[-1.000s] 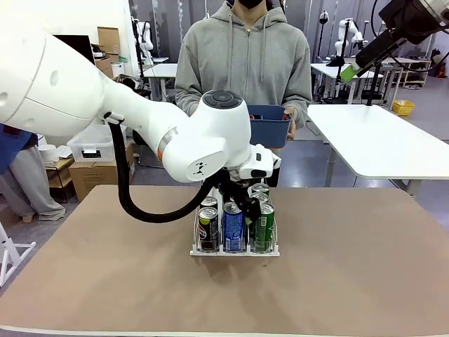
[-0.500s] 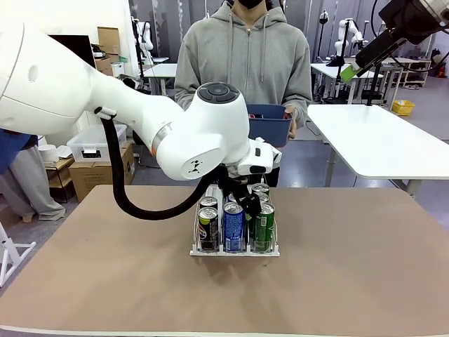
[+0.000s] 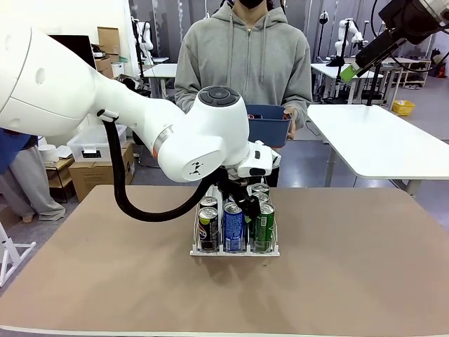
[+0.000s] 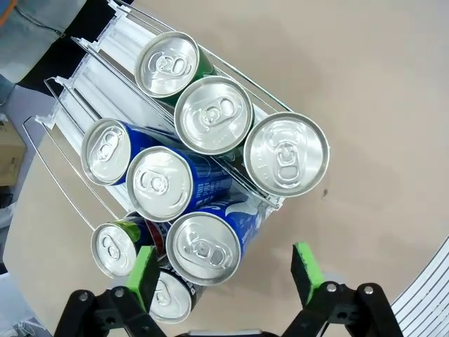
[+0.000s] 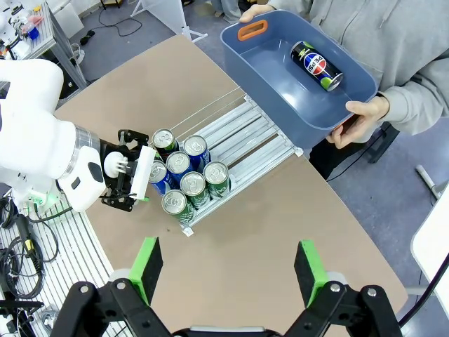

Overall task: Fill the beverage cans into the dispenser.
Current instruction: Pick up the Pepsi coke handed by the human.

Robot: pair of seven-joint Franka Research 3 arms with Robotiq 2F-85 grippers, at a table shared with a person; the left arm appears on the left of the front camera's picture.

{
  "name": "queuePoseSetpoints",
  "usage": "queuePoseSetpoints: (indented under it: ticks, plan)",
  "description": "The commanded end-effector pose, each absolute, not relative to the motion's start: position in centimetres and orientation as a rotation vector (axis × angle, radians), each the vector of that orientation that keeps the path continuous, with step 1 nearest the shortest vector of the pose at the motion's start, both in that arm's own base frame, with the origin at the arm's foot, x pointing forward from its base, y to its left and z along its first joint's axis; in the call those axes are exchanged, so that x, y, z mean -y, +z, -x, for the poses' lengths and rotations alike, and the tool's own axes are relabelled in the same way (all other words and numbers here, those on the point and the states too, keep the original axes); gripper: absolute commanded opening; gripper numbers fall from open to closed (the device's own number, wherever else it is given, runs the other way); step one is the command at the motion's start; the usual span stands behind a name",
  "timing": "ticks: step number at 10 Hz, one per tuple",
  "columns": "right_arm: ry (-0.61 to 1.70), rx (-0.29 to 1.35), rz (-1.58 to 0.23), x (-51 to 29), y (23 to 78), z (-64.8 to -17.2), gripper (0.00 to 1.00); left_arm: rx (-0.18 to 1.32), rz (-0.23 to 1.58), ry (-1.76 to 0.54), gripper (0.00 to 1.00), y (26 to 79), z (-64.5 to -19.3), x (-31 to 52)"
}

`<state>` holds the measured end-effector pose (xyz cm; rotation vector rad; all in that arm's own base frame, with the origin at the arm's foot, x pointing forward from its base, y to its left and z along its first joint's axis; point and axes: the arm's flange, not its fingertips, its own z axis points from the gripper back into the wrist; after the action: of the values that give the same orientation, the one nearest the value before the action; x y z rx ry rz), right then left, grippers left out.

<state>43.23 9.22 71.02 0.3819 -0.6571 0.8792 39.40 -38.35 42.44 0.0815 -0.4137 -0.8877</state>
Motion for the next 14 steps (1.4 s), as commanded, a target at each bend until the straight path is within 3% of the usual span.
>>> queuePoseSetpoints:
  ticks: [1,3,11,14]
  plan:
    - [0.881,0.657,-0.393,-9.2,71.0,-43.2,1.00,0.351,-0.122,-0.891,1.00,43.0,-39.9,37.7]
    - [0.881,0.657,-0.393,-9.2,71.0,-43.2,1.00,0.334,-0.084,-0.906,1.00,45.7,-39.3,35.1]
    - [0.881,0.657,-0.393,-9.2,71.0,-43.2,1.00,0.539,0.056,-1.061,1.00,58.6,-37.1,21.2]
    - [0.881,0.657,-0.393,-9.2,71.0,-43.2,1.00,0.642,0.189,-1.027,1.00,63.2,-37.2,17.1]
